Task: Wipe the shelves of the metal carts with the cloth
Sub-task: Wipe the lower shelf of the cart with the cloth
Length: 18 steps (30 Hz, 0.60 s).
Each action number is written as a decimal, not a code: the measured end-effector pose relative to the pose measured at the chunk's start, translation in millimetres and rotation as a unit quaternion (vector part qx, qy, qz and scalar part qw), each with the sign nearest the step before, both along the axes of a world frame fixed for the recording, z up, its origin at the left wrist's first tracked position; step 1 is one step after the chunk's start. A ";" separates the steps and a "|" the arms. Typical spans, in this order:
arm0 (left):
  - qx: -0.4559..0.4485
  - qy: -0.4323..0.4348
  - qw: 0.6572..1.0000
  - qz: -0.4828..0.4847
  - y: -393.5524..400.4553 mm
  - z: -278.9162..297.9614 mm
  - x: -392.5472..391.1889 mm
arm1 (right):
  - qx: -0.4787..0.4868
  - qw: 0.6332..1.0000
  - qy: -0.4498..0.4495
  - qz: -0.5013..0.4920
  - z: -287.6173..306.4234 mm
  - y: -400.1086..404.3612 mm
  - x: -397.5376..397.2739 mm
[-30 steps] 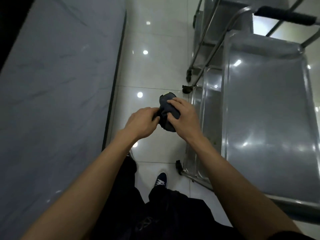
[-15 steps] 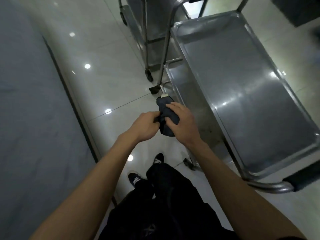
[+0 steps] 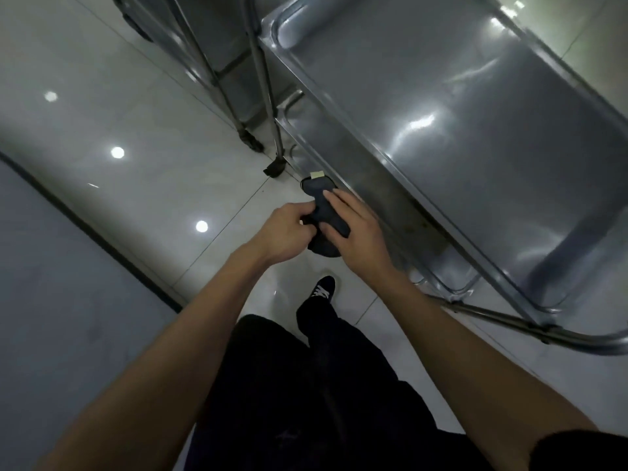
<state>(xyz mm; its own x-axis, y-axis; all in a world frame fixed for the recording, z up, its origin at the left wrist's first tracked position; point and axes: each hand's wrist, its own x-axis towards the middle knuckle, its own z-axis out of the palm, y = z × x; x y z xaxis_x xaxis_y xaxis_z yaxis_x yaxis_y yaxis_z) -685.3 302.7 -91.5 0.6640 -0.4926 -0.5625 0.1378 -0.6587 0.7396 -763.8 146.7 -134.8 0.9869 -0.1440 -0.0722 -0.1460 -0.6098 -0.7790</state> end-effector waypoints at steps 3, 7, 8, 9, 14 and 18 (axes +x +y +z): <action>-0.006 0.011 0.999 -0.043 -2.8 4.2 23.0 | 0.004 0.999 0.007 -0.032 -0.9 5.4 10.9; -0.019 0.016 0.995 -0.100 2.2 6.0 58.5 | 0.016 0.996 0.018 -0.084 -5.0 20.4 30.4; -0.019 0.013 0.993 -0.114 5.5 4.4 66.6 | 0.015 0.994 0.013 -0.107 -5.7 26.9 35.3; -0.019 0.008 0.992 -0.126 9.1 2.7 74.7 | 0.006 0.991 0.002 -0.135 -5.7 33.9 40.9; -0.031 -0.100 0.972 -0.212 32.7 -0.5 115.3 | -0.035 0.964 -0.008 -0.263 0.6 74.7 75.3; 0.065 -0.267 0.900 -0.337 58.1 -7.2 154.0 | -0.102 0.947 -0.001 -0.306 -1.2 99.7 90.1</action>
